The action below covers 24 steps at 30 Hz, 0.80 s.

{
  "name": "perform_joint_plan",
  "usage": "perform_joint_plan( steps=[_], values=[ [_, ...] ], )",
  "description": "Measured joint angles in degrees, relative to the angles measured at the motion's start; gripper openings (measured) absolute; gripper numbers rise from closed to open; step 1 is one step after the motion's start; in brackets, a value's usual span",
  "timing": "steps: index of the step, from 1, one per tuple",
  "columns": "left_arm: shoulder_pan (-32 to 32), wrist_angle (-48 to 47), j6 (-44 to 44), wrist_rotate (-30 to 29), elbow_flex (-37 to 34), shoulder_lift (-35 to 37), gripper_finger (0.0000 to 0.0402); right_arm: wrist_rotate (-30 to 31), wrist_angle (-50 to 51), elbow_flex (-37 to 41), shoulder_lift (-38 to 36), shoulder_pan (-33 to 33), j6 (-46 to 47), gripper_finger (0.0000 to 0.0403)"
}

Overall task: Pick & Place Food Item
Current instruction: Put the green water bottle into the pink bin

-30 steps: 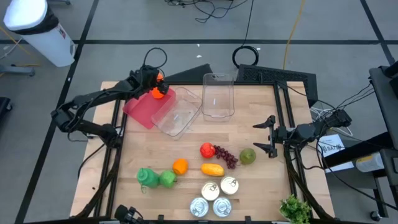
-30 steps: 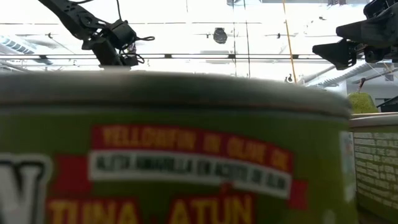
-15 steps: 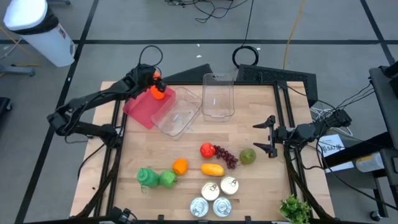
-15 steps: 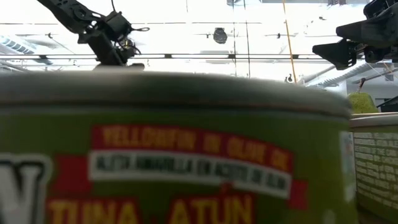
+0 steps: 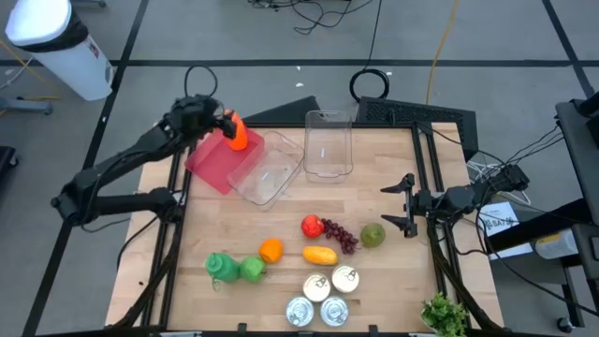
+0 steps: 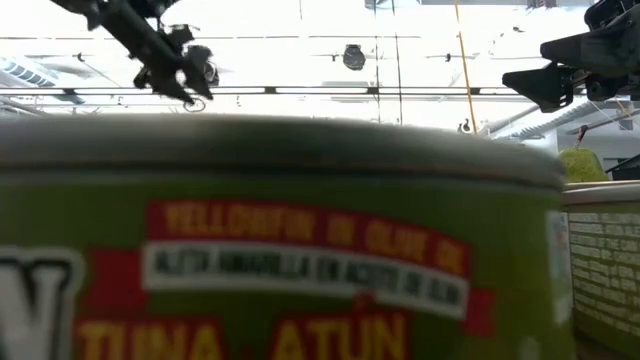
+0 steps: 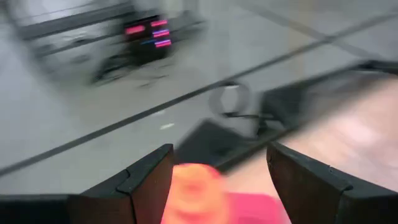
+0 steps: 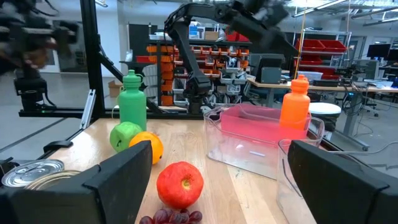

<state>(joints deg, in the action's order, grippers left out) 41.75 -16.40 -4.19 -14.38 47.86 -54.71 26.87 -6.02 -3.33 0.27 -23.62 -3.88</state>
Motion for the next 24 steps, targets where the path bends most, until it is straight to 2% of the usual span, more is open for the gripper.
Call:
perform_joint_plan(
  steps=[3,6,9,12,16,19,21,24],
  values=[
    [-4.76,-2.44,1.55,7.8,0.0,5.3,0.0271,0.0,-0.01,0.01,0.0,0.0,0.01,0.0357],
    [-12.8,-4.62,-0.34,10.28,0.89,9.36,0.0271,0.0,0.0,0.01,0.0,0.0,0.01,0.0357],
    [-23.42,-8.57,-3.01,9.13,3.02,11.06,0.0271,0.0,-0.02,0.01,0.01,0.0,0.02,0.0357],
    [-35.71,-10.82,-3.01,5.14,5.69,10.15,0.0271,0.0,0.0,0.02,0.0,0.0,0.02,0.0357],
    [-51.29,-9.43,5.41,2.1,9.29,4.89,0.0271,0.0,-0.02,0.01,0.0,0.0,0.01,0.0357],
    [-59.26,-8.23,7.26,2.51,12.41,-0.23,0.0271,0.0,0.0,0.02,0.0,0.0,0.01,0.0357],
    [-62.55,-2.83,6.0,8.18,14.07,-3.58,0.0271,0.0,-0.02,0.01,0.01,0.0,0.02,0.0357],
    [-65.57,7.8,8.29,21.19,15.41,-10.0,0.0271,0.0,-0.02,0.01,0.02,0.0,0.02,0.0357]
  ],
)
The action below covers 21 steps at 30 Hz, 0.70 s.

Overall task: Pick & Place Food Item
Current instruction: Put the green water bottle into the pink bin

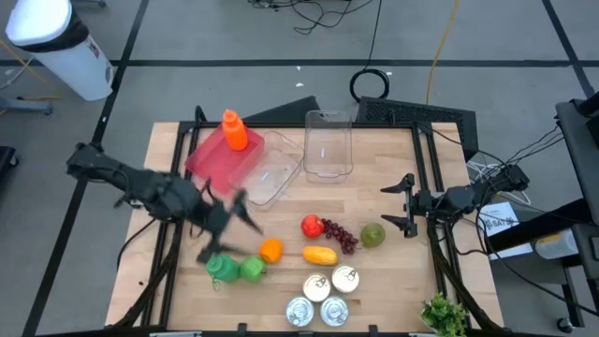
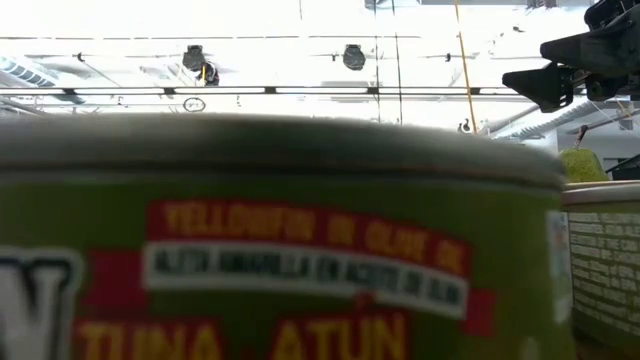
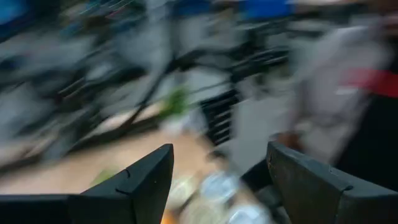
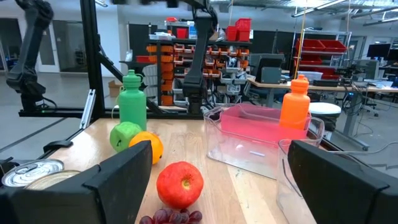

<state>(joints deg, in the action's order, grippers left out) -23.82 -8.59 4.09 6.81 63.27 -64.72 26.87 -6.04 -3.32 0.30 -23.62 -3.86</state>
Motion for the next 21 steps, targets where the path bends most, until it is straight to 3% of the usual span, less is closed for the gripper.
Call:
perform_joint_plan(
  steps=[2,5,8,13,17,21],
  values=[
    [-1.72,1.83,2.98,2.33,1.17,-4.87,0.0271,0.0,0.01,0.0,-0.01,0.0,-0.02,0.0357],
    [-3.0,-3.46,-0.26,-4.11,6.37,-11.61,0.0271,0.0,0.02,0.01,0.0,0.0,0.0,0.0357],
    [-3.5,-15.34,-4.34,-10.1,14.13,-16.53,0.0271,0.0,0.02,-0.01,0.0,0.0,0.0,0.0357],
    [-3.77,-33.19,-9.86,-9.91,26.16,-21.7,0.0271,0.01,0.01,0.0,-0.02,0.0,-0.01,0.0357],
    [-3.47,-45.61,-22.44,-12.24,31.3,-21.82,0.0271,0.0,0.0,-0.01,0.0,0.0,-0.02,0.0357],
    [-3.6,-62.83,-42.82,-12.38,32.25,-21.01,0.0271,0.02,0.02,0.01,0.0,0.0,0.0,0.0357]
  ],
)
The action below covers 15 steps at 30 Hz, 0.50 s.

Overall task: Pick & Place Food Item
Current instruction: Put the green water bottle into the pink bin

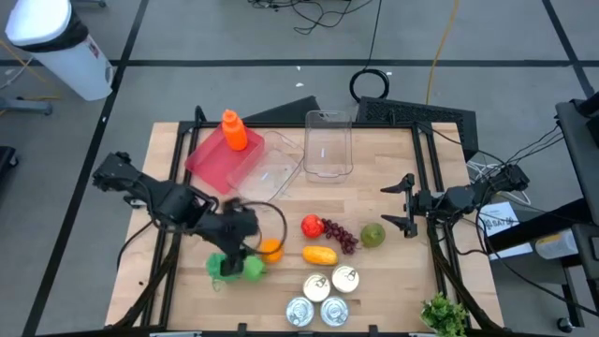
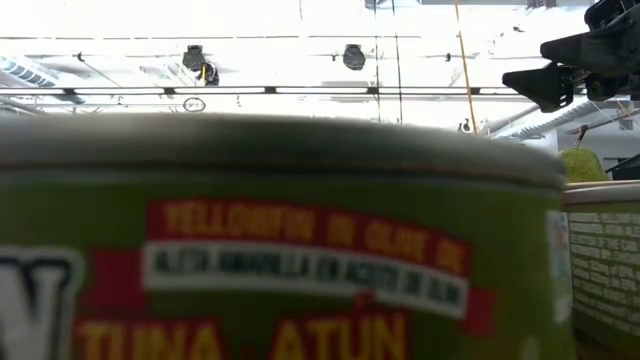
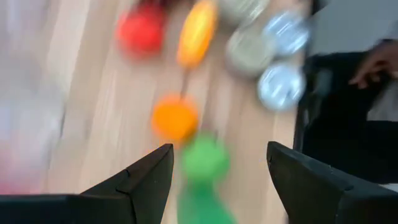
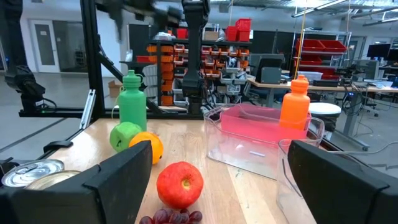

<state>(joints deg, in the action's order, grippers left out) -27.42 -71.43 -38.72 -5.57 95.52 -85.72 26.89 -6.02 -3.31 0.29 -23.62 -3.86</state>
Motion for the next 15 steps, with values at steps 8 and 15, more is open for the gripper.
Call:
perform_joint_plan(
  steps=[8,15],
  values=[
    [-5.89,-15.23,-33.19,3.69,0.06,0.33,0.0271,-0.02,0.0,-0.02,-0.02,0.0,0.0,0.0357],
    [-10.92,-15.48,-51.07,3.0,-0.19,-0.85,0.0271,-0.02,-0.02,-0.02,-0.02,0.0,-0.02,0.0357]
  ],
)
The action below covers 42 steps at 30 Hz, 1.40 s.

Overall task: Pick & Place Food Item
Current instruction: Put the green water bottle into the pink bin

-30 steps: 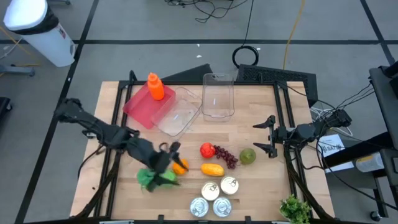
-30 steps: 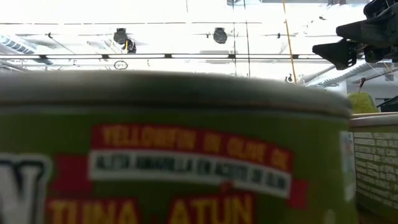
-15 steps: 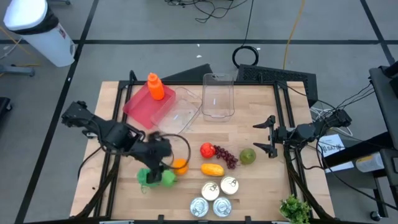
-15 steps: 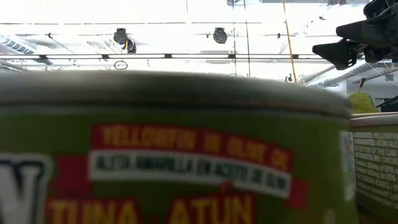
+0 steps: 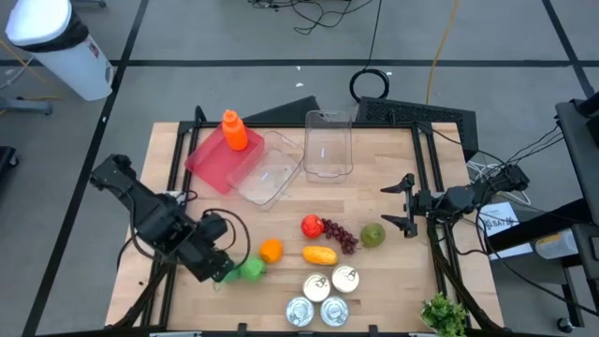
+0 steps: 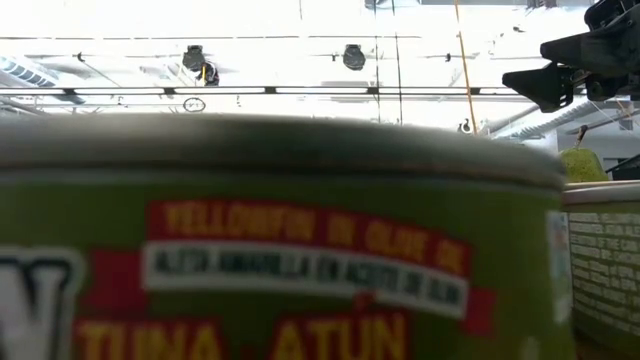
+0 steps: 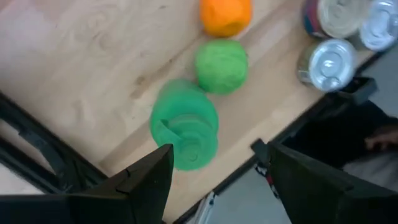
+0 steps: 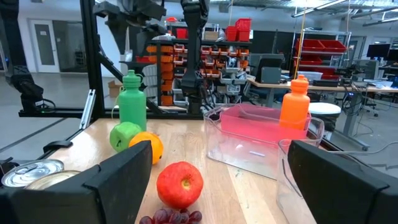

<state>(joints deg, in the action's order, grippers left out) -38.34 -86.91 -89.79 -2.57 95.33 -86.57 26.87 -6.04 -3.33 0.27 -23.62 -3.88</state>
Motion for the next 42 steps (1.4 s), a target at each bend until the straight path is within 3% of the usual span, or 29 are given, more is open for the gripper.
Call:
perform_joint_plan(
  steps=[8,18,23,35,42],
  values=[
    [-2.04,-3.14,-7.26,0.38,-0.05,-5.09,0.0271,0.0,0.0,0.01,0.01,0.0,0.01,0.0357],
    [-2.01,-3.2,-8.27,4.11,-0.07,-9.92,0.0271,0.0,0.0,0.0,0.02,0.0,0.02,0.0357],
    [-1.47,-3.2,-9.39,5.97,-0.07,-10.55,0.0271,0.0,0.0,0.02,0.0,0.0,0.0,0.0357],
    [-1.14,-3.16,-14.45,2.92,-0.07,-10.55,0.0271,0.0,0.0,0.0,0.02,0.0,0.02,0.0357],
    [-0.2,-2.99,-12.69,4.7,-0.07,-10.2,0.0271,0.0,0.0,0.01,0.01,0.0,0.02,0.0357]
  ],
)
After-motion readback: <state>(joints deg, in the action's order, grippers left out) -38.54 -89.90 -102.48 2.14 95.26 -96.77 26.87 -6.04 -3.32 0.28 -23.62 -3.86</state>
